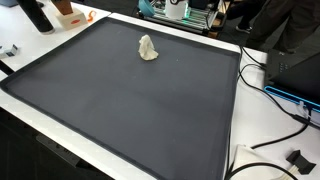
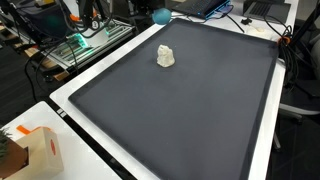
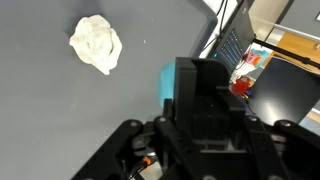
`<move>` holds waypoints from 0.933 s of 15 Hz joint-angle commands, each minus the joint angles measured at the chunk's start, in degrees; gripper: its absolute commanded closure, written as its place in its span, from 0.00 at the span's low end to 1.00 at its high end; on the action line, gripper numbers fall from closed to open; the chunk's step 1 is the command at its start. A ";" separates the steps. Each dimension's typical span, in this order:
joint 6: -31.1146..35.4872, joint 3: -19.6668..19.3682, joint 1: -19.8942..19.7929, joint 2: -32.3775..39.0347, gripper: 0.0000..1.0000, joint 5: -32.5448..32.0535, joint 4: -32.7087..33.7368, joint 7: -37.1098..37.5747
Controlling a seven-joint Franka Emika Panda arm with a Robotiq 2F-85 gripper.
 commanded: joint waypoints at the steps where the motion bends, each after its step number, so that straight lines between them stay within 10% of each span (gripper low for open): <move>1: -4.06 0.59 -2.95 4.49 0.75 4.25 1.36 -2.67; 14: -5.70 1.00 -8.14 15.22 0.75 13.58 2.67 -0.64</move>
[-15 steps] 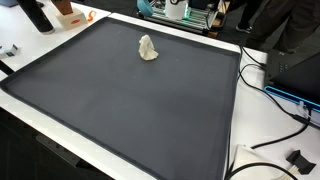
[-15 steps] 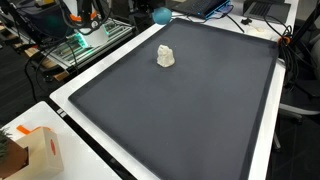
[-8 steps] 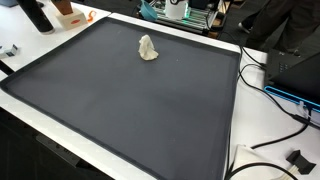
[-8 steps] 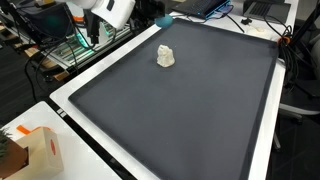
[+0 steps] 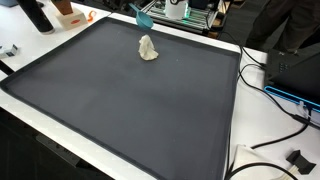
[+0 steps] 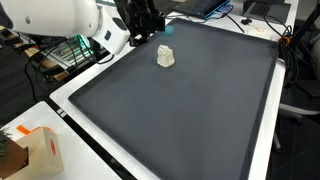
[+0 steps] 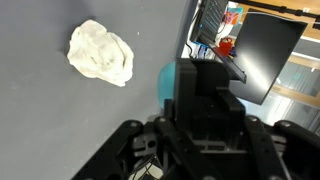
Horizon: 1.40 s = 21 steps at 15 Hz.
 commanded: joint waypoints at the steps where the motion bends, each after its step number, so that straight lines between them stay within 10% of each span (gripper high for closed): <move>1: -1.82 0.67 -2.29 3.35 0.75 2.57 1.22 0.70; 21: 0.97 1.66 -4.00 16.43 0.75 7.08 4.34 3.10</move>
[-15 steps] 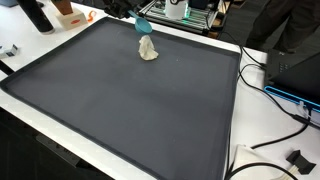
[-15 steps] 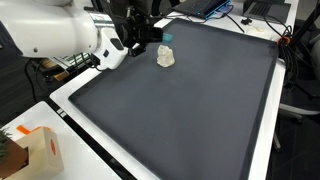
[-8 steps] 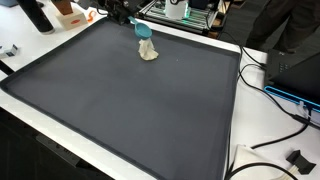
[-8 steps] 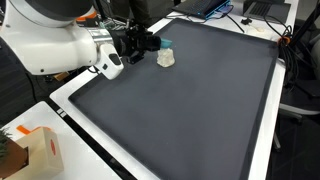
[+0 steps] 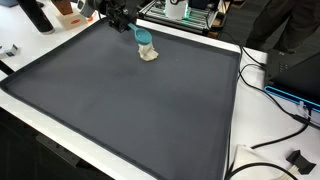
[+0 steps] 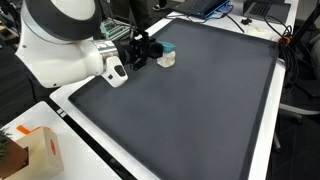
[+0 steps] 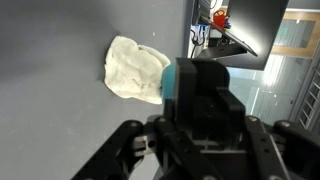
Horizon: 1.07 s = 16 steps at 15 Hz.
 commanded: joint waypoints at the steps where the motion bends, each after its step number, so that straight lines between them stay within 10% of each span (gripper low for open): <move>1: 3.26 0.69 0.45 3.61 0.75 0.17 2.30 2.81; 16: 7.56 1.94 1.93 7.72 0.75 -7.26 6.97 14.26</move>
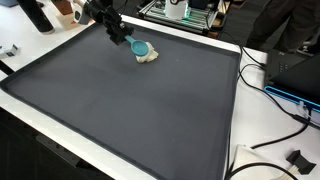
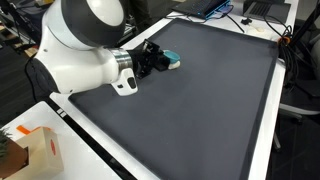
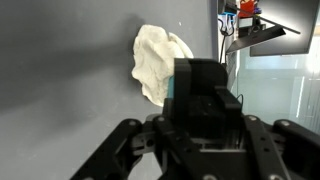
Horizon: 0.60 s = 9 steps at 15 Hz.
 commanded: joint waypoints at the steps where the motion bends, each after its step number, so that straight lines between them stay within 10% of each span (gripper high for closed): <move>1: 1.48 0.16 0.26 3.69 0.75 -5.96 1.71 1.99; 9: 1.88 0.71 0.15 4.75 0.75 -9.99 3.64 4.79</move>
